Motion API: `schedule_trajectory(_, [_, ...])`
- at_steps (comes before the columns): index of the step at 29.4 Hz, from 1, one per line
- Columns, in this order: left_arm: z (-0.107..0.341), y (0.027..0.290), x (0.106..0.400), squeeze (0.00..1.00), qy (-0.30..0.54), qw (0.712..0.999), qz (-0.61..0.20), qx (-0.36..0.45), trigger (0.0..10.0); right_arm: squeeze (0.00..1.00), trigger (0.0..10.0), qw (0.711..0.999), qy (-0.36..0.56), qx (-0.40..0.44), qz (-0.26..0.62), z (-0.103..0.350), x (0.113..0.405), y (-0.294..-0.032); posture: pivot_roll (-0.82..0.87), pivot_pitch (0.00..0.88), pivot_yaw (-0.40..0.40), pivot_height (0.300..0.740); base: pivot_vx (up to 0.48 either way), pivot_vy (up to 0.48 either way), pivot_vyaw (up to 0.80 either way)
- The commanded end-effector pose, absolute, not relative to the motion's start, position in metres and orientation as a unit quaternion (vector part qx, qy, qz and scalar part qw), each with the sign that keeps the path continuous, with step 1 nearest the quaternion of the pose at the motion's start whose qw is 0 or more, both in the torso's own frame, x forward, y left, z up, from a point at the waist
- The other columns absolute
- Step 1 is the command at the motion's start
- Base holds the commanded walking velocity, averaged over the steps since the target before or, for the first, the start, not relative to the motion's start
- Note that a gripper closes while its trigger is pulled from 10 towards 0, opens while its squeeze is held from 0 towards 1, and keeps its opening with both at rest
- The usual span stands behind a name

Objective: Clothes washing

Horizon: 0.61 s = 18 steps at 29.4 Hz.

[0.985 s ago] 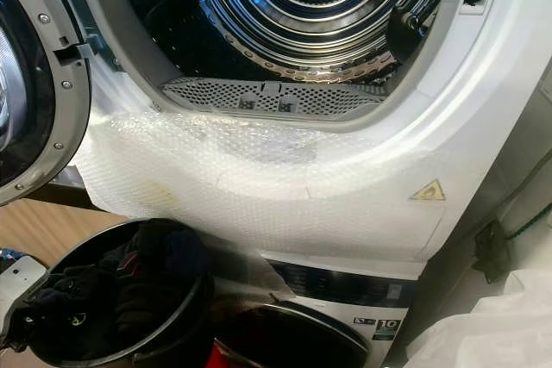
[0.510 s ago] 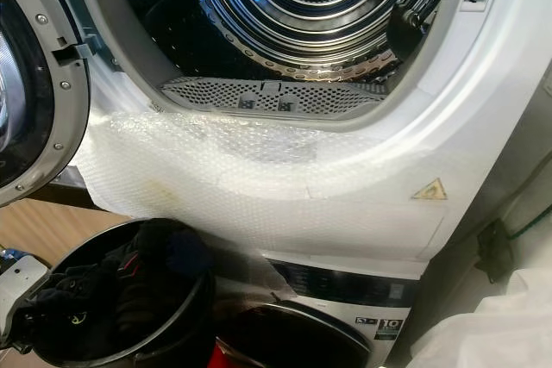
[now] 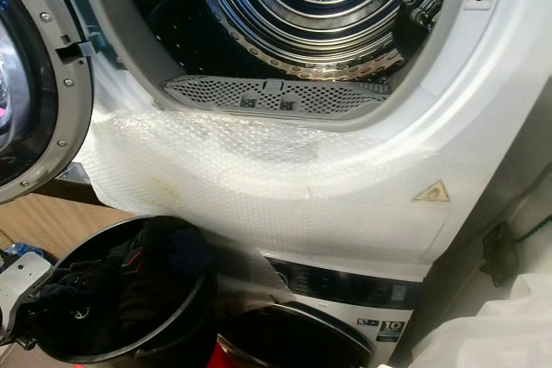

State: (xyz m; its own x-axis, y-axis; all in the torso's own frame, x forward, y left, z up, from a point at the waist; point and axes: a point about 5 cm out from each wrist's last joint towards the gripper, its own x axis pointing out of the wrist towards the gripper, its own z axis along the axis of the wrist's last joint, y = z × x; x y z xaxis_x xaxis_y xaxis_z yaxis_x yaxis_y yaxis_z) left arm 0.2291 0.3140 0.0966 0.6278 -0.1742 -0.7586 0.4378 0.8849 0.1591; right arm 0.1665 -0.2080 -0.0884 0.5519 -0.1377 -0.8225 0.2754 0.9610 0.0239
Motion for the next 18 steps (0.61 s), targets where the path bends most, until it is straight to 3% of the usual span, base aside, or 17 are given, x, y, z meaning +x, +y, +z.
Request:
schedule_trajectory(1, [0.098,0.316,0.228,0.00,0.396,0.888,-0.165,0.163,0.0,0.00,10.0,0.876,0.461,0.078,-0.114,-0.090,0.165,-0.204,0.17,0.000,0.108,0.740,0.000,0.000,0.00])
schedule_trajectory(13, [0.173,0.322,0.233,0.00,0.314,0.912,-0.145,0.221,0.0,0.00,10.0,0.875,0.463,0.092,-0.109,-0.091,0.165,-0.198,0.18,0.000,0.111,0.740,0.000,0.000,0.00])
schedule_trajectory(16, [0.185,0.323,0.230,0.00,0.303,0.914,-0.151,0.225,0.0,0.00,10.0,0.874,0.464,0.093,-0.106,-0.091,0.164,-0.197,0.18,0.000,0.111,0.740,0.000,0.000,0.00])
schedule_trajectory(18, [0.207,0.316,0.225,0.00,0.270,0.916,-0.196,0.225,0.0,0.00,10.0,0.874,0.466,0.092,-0.102,-0.092,0.164,-0.195,0.20,0.000,0.111,0.740,0.000,0.000,0.00])
